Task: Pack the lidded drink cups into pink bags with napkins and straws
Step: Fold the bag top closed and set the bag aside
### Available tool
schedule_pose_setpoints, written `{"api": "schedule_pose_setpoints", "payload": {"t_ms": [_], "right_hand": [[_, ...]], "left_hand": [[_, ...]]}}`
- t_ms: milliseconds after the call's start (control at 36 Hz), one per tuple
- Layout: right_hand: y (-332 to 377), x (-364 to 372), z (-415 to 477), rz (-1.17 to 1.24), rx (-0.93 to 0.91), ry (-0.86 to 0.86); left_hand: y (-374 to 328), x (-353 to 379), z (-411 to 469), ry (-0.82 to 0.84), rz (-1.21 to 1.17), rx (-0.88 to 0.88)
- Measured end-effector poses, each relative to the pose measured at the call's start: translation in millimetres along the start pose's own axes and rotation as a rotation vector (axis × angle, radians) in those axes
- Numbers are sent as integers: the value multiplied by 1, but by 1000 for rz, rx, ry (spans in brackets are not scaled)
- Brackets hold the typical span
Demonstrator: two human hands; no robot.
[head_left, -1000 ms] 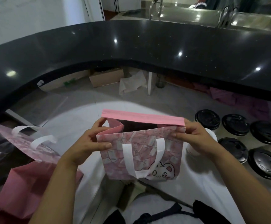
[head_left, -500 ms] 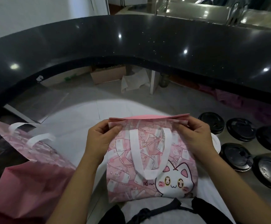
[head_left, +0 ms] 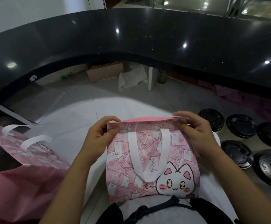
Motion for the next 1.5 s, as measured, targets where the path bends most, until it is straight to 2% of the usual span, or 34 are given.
{"api": "schedule_pose_setpoints", "payload": {"t_ms": [194,333,389,444,528,667,861,917,1000,1139,1333,1500], "right_hand": [[-3,-4,5,81,115,105],[12,-12,4,-41,105,345],[23,-12,0,-57,80,394],[34,-11,-2,-65,13,365],[44,-9,-5,-3,-26,328],[55,-9,-4,-136,-183,261],[43,-6,-12,-154,-91,222],[39,-6,-16,-234,-74,250],[47,-4,-19,-543,-135,324],[66,33,-19,-987,-395,498],[65,94,-24,-1126,-654,584],[62,89,-21,-1116,-683,642]], "left_hand": [[-19,-9,3,68,261,37],[-20,-13,-2,200,292,-36],[-25,-15,-7,177,311,19],[-32,-18,-13,128,301,108],[-36,-20,-21,140,179,132],[-46,-30,-26,3,276,264],[-35,-33,-24,-42,420,262],[-32,-32,-26,-52,534,258],[-32,-23,-30,-32,679,262],[-46,18,-35,9,907,308],[-63,70,-34,37,1145,470],[-60,64,-36,91,1144,439]]}}
Point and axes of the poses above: each hand's wrist, its own z-axis towards the middle knuckle, its own x-axis out of the palm, y = z × x, the point moved 7 cm from there along z, towards the middle knuckle, and after that the axes turned 12 degrees about -x, right-handed, at the moved point
